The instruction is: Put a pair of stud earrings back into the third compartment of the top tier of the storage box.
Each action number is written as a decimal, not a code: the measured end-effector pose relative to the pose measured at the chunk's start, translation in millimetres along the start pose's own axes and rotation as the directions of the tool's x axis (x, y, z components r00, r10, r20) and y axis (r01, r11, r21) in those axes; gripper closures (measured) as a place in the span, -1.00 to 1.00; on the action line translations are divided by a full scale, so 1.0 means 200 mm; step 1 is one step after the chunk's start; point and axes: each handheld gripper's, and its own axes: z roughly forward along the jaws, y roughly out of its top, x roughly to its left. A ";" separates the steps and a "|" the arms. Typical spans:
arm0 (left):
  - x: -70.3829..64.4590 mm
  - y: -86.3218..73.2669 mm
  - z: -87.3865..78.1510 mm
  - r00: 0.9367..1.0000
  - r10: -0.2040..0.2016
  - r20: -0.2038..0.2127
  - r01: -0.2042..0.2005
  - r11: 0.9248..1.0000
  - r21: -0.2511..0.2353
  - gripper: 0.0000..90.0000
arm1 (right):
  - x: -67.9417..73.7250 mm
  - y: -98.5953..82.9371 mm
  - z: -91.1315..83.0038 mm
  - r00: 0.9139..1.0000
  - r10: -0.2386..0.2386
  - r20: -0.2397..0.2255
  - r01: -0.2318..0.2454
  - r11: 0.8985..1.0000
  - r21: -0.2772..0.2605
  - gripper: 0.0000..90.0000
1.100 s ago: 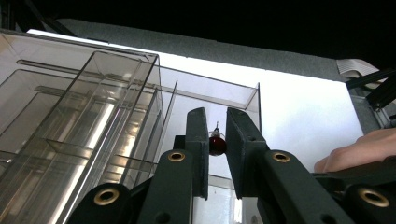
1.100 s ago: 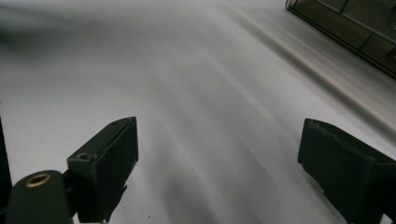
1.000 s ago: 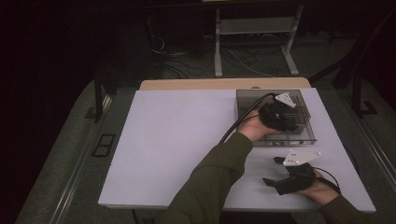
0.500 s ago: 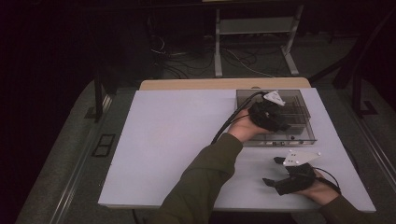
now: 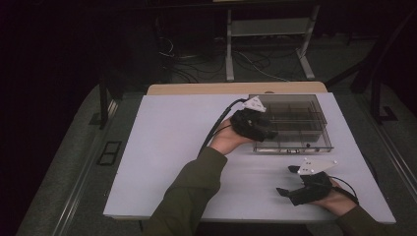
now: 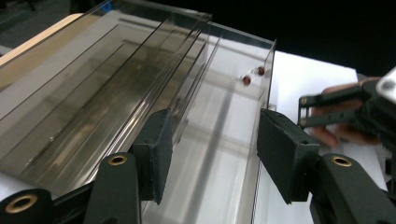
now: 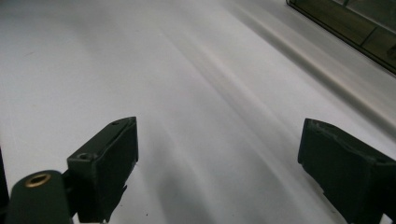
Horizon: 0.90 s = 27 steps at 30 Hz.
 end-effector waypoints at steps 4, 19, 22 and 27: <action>0.01 -0.07 -0.09 0.999 -0.019 -0.028 0.019 1.000 -0.003 -0.05 | 0.00 0.00 0.00 1.000 0.001 -0.001 -0.001 1.000 0.003 -0.74; -0.02 -0.36 -0.35 0.991 -0.085 -0.104 0.083 0.996 -0.025 -0.19 | 0.00 0.01 0.01 1.000 -0.004 0.005 0.004 1.000 0.005 -0.74; -0.02 -0.43 -0.40 0.987 -0.105 -0.125 0.100 0.994 -0.041 -0.20 | 0.00 0.01 0.01 1.000 -0.002 0.004 0.002 1.000 0.004 -0.74; -0.02 -0.51 -0.48 0.978 -0.147 -0.150 0.139 0.988 -0.060 -0.25 | -0.01 0.01 0.01 1.000 0.013 -0.006 -0.013 1.000 0.000 -0.74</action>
